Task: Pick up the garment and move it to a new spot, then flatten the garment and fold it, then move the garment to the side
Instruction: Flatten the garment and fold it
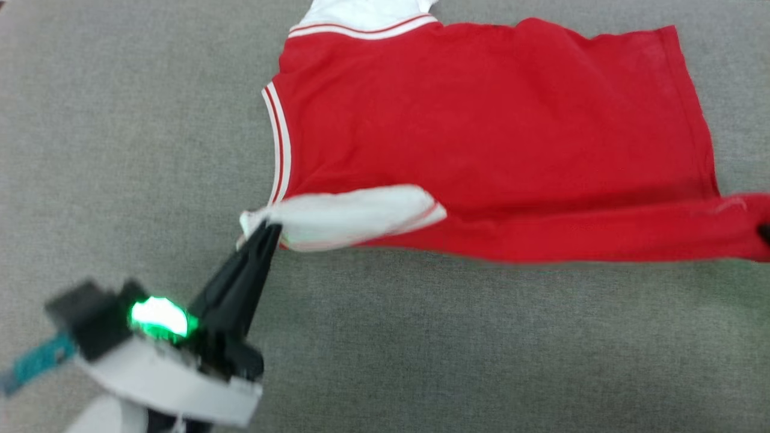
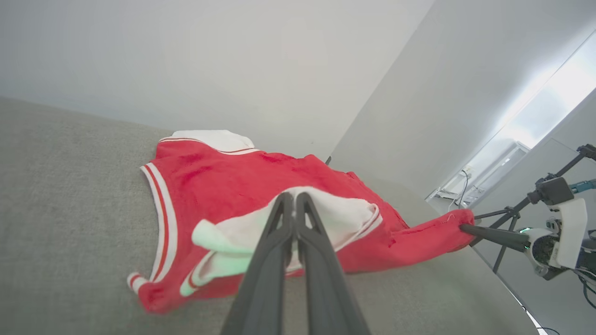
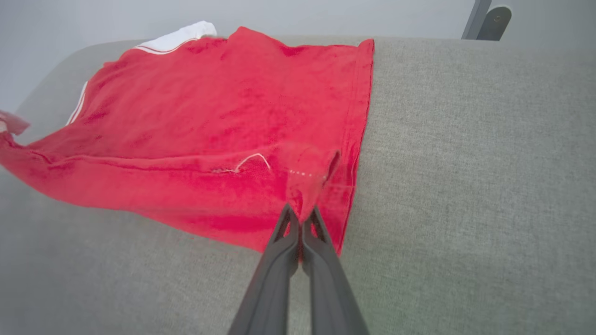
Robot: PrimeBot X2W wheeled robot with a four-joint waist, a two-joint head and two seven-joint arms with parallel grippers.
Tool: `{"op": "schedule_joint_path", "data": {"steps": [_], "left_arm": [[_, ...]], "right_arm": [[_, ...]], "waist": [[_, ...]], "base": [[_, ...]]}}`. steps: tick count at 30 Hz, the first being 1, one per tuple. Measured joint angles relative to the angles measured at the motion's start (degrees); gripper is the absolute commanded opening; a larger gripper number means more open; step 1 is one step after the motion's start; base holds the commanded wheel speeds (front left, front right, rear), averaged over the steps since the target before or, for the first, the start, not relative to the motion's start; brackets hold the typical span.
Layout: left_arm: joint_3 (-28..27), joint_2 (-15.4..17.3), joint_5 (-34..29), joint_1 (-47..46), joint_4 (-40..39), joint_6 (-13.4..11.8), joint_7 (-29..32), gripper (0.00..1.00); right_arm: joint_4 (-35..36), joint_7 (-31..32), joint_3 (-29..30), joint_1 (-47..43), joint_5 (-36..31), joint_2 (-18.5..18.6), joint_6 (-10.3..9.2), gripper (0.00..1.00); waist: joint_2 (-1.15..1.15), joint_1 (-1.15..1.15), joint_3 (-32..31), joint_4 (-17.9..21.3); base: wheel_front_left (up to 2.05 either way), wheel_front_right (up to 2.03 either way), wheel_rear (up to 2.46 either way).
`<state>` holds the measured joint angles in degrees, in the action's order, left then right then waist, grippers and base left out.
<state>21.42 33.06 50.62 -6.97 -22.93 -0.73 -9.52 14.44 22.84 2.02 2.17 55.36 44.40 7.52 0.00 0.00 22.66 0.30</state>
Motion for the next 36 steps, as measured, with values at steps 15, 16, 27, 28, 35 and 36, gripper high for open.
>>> {"op": "schedule_joint_path", "data": {"steps": [15, 16, 27, 28, 35, 36], "left_arm": [[2.0, -4.7, 5.9, -24.5, 24.3, 6.7, 5.7, 0.0], [2.0, -5.1, 6.1, -25.2, 25.6, 6.8, 5.7, 0.0], [5.1, -6.0, 3.4, -29.3, 38.6, 7.3, 5.9, 0.0], [5.4, -6.0, 3.0, -29.6, 39.3, 7.3, 5.9, 0.24], [7.6, -4.8, 1.1, -30.9, 42.1, 7.5, 6.9, 1.0], [7.9, -4.1, 0.7, -31.3, 42.0, 7.5, 7.4, 1.0]], "right_arm": [[-14.3, 3.1, -4.3, 17.7, -3.6, -7.2, 0.0, 0.0], [-14.6, 3.0, -4.6, 17.7, -3.7, -7.4, 0.0, 0.0], [-18.8, -1.8, -7.9, 19.9, -4.5, -9.0, 0.0, 0.0], [-19.2, -2.6, -7.9, 20.0, -4.8, -9.2, 0.0, 0.0], [-21.2, -6.6, -9.2, 20.8, -6.5, -9.5, 0.0, 1.0], [-21.4, -7.2, -9.1, 20.8, -6.6, -9.5, 0.0, 1.0]], "waist": [[0.0, 0.0, 5.6, -0.7], [0.0, 0.0, 6.0, -0.7], [0.0, 0.0, 7.6, 0.1], [0.0, 0.0, 7.4, 0.2], [0.0, 0.0, 5.1, 0.2], [0.0, 0.0, 4.6, 0.1]], "base": [[0.0, 0.0, 0.0], [0.0, 0.0, 0.0], [0.0, 0.0, 0.0], [0.0, 0.0, 0.0], [0.0, 0.0, 0.0], [0.0, 0.0, 0.0]]}}
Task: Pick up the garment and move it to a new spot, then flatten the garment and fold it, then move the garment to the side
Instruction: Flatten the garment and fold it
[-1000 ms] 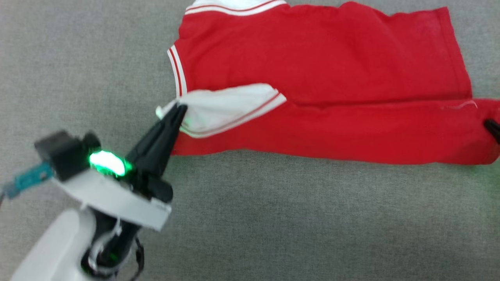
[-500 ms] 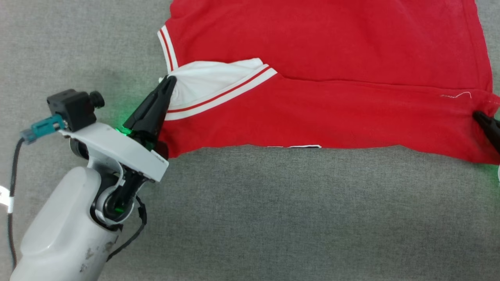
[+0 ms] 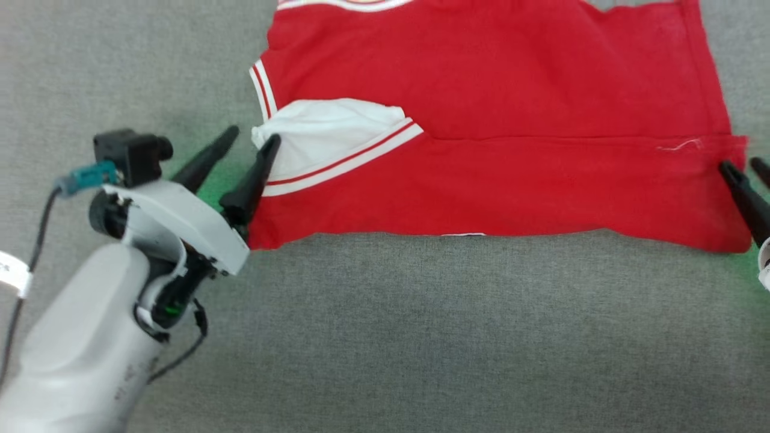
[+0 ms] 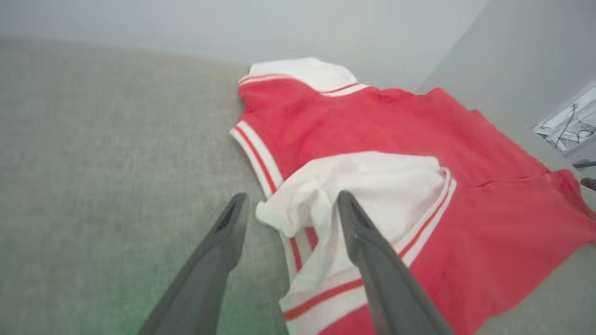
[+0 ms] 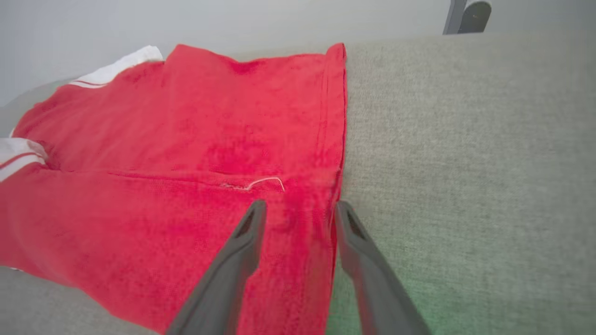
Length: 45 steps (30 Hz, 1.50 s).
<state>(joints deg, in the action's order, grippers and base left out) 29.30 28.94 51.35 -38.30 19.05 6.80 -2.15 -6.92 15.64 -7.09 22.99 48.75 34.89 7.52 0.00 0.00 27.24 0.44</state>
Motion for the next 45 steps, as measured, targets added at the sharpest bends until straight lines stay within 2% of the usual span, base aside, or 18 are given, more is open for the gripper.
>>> {"op": "schedule_joint_path", "data": {"steps": [6, 11, 17, 21, 24, 27, 32, 36, 37, 39, 45], "left_arm": [[1.1, 4.5, -1.3, -3.0, -2.9, -0.3, 6.4, 1.0], [3.8, 8.5, -0.5, -4.3, -6.1, -1.9, 19.7, 1.0], [9.1, 11.2, 4.0, -5.4, -10.7, -6.3, 42.0, 1.0], [9.4, 11.0, 7.6, -5.5, -12.5, -10.8, 49.9, 1.0], [9.6, 10.7, 8.7, -5.7, -12.5, -12.7, 52.2, 1.0], [8.8, 9.9, 9.6, -6.0, -10.8, -13.7, 52.0, 1.0], [8.2, 9.9, 9.6, -6.0, -6.8, -14.0, 50.5, 1.0], [7.7, 10.0, 10.5, -5.9, -5.7, -13.3, 50.5, 1.0], [7.4, 9.8, 11.0, -5.9, -5.5, -13.2, 50.5, 0.56], [7.1, 9.8, 11.7, -5.9, -5.4, -12.8, 50.5, 0.0], [7.4, 9.6, 11.7, -6.1, -5.9, -11.8, 50.9, 0.0]], "right_arm": [[-0.3, -2.9, 1.7, -0.3, -1.2, -0.4, 0.0, 1.0], [0.4, -3.1, 3.1, -1.7, -1.5, -0.9, 0.0, 1.0], [1.4, -2.2, 4.0, -2.5, -2.4, -1.6, 0.0, 1.0], [1.7, -1.8, 3.1, -2.5, -2.4, -2.8, 0.0, 1.0], [2.1, -1.4, 2.7, -2.5, -2.4, -3.0, 0.0, 1.0], [2.4, -1.3, 2.8, -2.4, -2.4, -3.0, 0.0, 1.0], [2.6, -1.4, 3.1, -1.7, -2.2, -2.9, 0.0, 1.0], [2.7, -1.1, 3.4, -1.8, -2.0, -2.6, 0.0, 1.0], [2.9, -0.6, 3.5, -2.0, -1.9, -2.4, 0.0, 1.0], [3.3, 0.9, 3.3, -2.6, -1.8, -1.8, 0.0, 1.0], [5.1, 10.6, -0.5, -2.4, -2.6, 4.6, 0.0, 1.0]], "waist": [[0.0, 0.0, -3.6, -0.4], [0.0, 0.0, -6.7, -1.1], [0.0, 0.0, -8.7, -1.9], [0.0, 0.0, -8.7, -1.2], [0.0, 0.0, -8.1, -0.3], [0.0, 0.0, -7.1, 0.7], [0.0, 0.0, -5.4, 2.7], [0.0, 0.0, -4.3, 4.2], [0.0, 0.0, -4.1, 4.4], [0.0, 0.0, -3.7, 4.8], [0.0, 0.0, -3.2, 4.8]], "base": [[0.0, 0.0, 0.0], [0.0, 0.0, 0.0], [0.0, 0.0, 0.0], [0.0, 0.0, 0.0], [0.0, 0.0, 0.0], [0.0, 0.0, 0.0], [0.0, 0.0, 0.0], [0.0, 0.0, 0.0], [0.0, 0.0, 0.0], [0.0, 0.0, 0.0], [0.0, 0.0, 0.0]]}}
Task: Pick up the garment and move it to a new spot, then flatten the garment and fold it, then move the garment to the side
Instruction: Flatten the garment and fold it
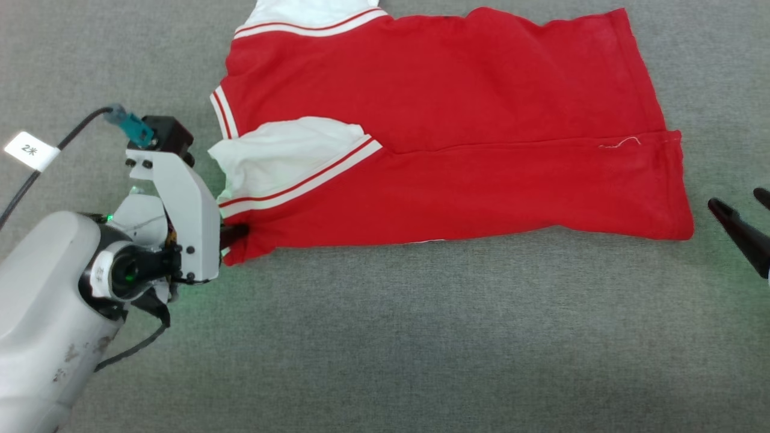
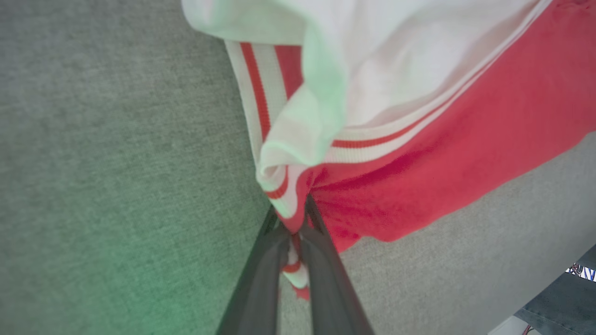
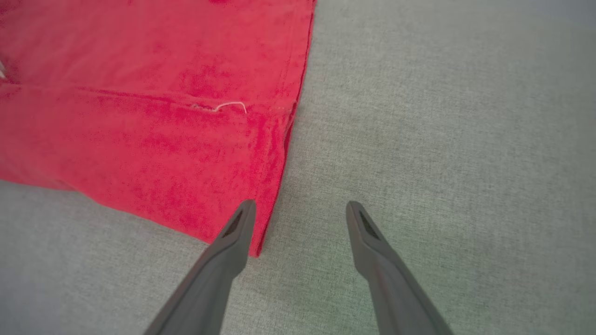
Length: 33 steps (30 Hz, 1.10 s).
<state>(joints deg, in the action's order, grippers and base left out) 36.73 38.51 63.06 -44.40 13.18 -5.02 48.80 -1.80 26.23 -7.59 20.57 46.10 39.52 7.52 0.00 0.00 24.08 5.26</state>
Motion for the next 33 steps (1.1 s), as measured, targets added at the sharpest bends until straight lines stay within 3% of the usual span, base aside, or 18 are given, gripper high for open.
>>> {"op": "schedule_joint_path", "data": {"steps": [3, 7, 17, 18, 19, 20, 33], "left_arm": [[0.1, -0.4, -0.1, -0.5, -0.5, 0.5, -0.6, 0.0], [0.5, -1.6, -0.6, -1.4, -0.7, 1.1, -1.4, 0.0], [1.0, -4.6, -1.1, -3.3, 0.8, 3.0, -3.5, 0.0], [1.1, -4.8, -1.1, -3.4, 1.0, 3.1, -3.6, 0.0], [1.1, -4.9, -1.1, -3.5, 1.3, 3.2, -3.7, 0.0], [1.1, -5.0, -1.1, -3.5, 1.6, 3.4, -3.8, 0.0], [0.6, -4.4, -0.5, 1.1, 1.6, 4.3, -7.9, 0.0]], "right_arm": [[2.1, 9.2, -3.4, 2.9, 1.2, 3.1, 0.0, 1.0], [2.2, 15.8, -5.8, 6.9, 1.7, 4.1, 0.0, 1.0], [-4.0, 23.0, -9.9, 10.5, -0.7, 4.4, -0.07, 1.0], [-4.2, 23.1, -10.3, 10.6, -0.6, 4.4, -0.08, 0.47], [-4.2, 23.1, -10.6, 10.8, -0.4, 4.5, -0.09, 0.13], [-4.3, 23.1, -10.9, 10.9, -0.3, 4.5, -0.18, 0.0], [-5.3, 19.8, -11.7, 7.0, 2.9, 4.1, -0.03, 0.0]], "waist": [[0.0, 0.0, 0.6, -0.7], [0.0, 0.0, 1.4, -1.6], [0.0, 0.0, 3.2, -4.6], [0.0, 0.0, 3.2, -4.8], [0.0, 0.0, 3.2, -4.9], [0.0, 0.0, 3.0, -4.9], [0.0, 0.0, -1.4, -4.6]], "base": [[0.0, 0.0, 0.0], [0.0, 0.0, 0.0], [0.0, 0.0, 0.0], [0.0, 0.0, 0.0], [0.0, 0.0, 0.0], [0.0, 0.0, 0.0], [0.0, 0.0, 0.0]]}}
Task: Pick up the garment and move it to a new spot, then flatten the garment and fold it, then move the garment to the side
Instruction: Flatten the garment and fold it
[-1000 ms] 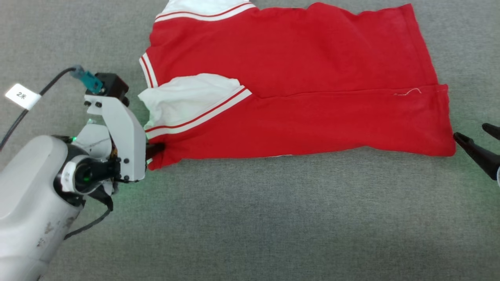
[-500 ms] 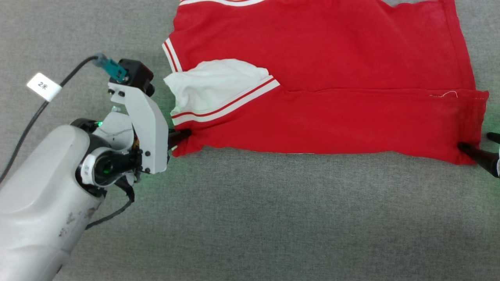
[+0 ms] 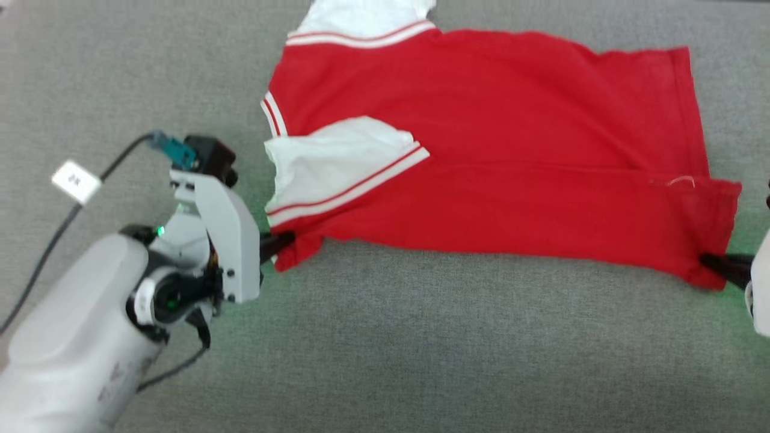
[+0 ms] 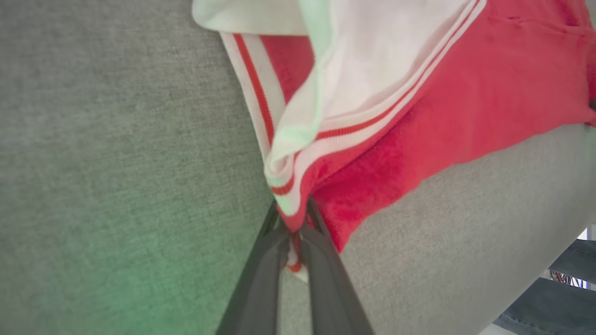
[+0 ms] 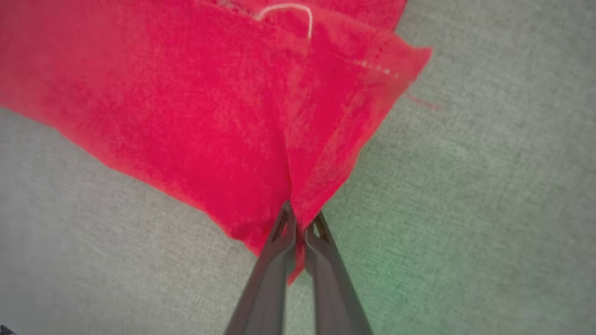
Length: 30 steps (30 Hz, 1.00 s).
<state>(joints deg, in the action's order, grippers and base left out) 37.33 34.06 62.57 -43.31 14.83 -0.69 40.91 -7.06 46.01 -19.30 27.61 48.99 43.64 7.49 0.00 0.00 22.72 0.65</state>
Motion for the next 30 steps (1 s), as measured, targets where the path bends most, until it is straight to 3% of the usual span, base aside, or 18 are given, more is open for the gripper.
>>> {"op": "schedule_joint_path", "data": {"steps": [10, 21, 22, 23, 24, 25, 26, 27, 28, 30], "left_arm": [[-0.4, 4.3, 0.3, 11.9, -11.9, -2.4, -4.5, 0.0], [-2.1, 9.3, 0.3, 24.5, -24.5, -7.6, -9.9, 0.0], [-2.4, 9.4, 0.3, 25.1, -25.1, -7.9, -10.4, 0.0], [-2.7, 9.4, 0.3, 25.5, -25.5, -8.2, -11.1, 0.0], [-2.9, 9.4, 0.3, 25.8, -25.9, -8.4, -11.7, 0.0], [-3.0, 9.4, 0.2, 26.1, -26.2, -8.5, -12.5, 0.15], [-3.5, 9.2, -0.2, 26.5, -26.5, -8.8, -13.9, 0.39], [-4.4, 9.0, -0.3, 27.1, -26.7, -9.2, -15.5, 0.9], [-5.1, 8.8, -0.5, 27.7, -27.0, -9.5, -17.2, 1.0], [-6.4, 8.5, -0.8, 29.5, -27.5, -10.4, -20.2, 1.0]], "right_arm": [[6.1, -2.4, 5.0, -13.6, 2.2, 2.8, 0.0, 0.0], [14.5, -2.1, 13.5, -27.6, 0.3, 1.0, -0.01, 0.0], [15.2, -2.2, 14.3, -28.2, -0.1, 0.5, 0.0, 0.25], [15.7, -2.6, 15.3, -28.4, -0.6, -0.1, -0.01, 0.59], [16.2, -3.1, 16.1, -28.4, -1.3, -0.7, -0.01, 1.0], [16.7, -3.8, 16.8, -28.4, -1.9, -1.1, -0.01, 1.0], [17.1, -4.5, 17.5, -28.5, -2.9, -1.6, -0.01, 1.0], [17.4, -5.2, 18.2, -28.7, -3.4, -2.3, -0.01, 1.0], [18.1, -6.1, 18.7, -29.2, -3.9, -2.7, -0.01, 1.0], [19.0, -8.4, 20.2, -29.5, -5.1, -4.0, 0.0, 1.0]], "waist": [[0.0, 0.0, -4.1, -1.0], [0.0, 0.0, -5.5, -0.8], [0.0, 0.0, -5.5, -0.8], [0.0, 0.0, -5.5, -0.8], [0.0, 0.0, -5.6, -0.8], [0.0, 0.0, -5.8, -0.8], [0.0, 0.0, -6.0, -0.9], [0.0, 0.0, -6.2, -0.9], [0.0, 0.0, -6.4, -1.0], [0.0, 0.0, -6.8, -1.0]], "base": [[0.0, 0.0, 0.0], [0.0, 0.0, 0.0], [0.0, 0.0, 0.0], [0.0, 0.0, 0.0], [0.0, 0.0, 0.0], [0.0, 0.0, 0.0], [0.0, 0.0, 0.0], [0.0, 0.0, 0.0], [0.0, 0.0, 0.0], [0.0, 0.0, 0.0]]}}
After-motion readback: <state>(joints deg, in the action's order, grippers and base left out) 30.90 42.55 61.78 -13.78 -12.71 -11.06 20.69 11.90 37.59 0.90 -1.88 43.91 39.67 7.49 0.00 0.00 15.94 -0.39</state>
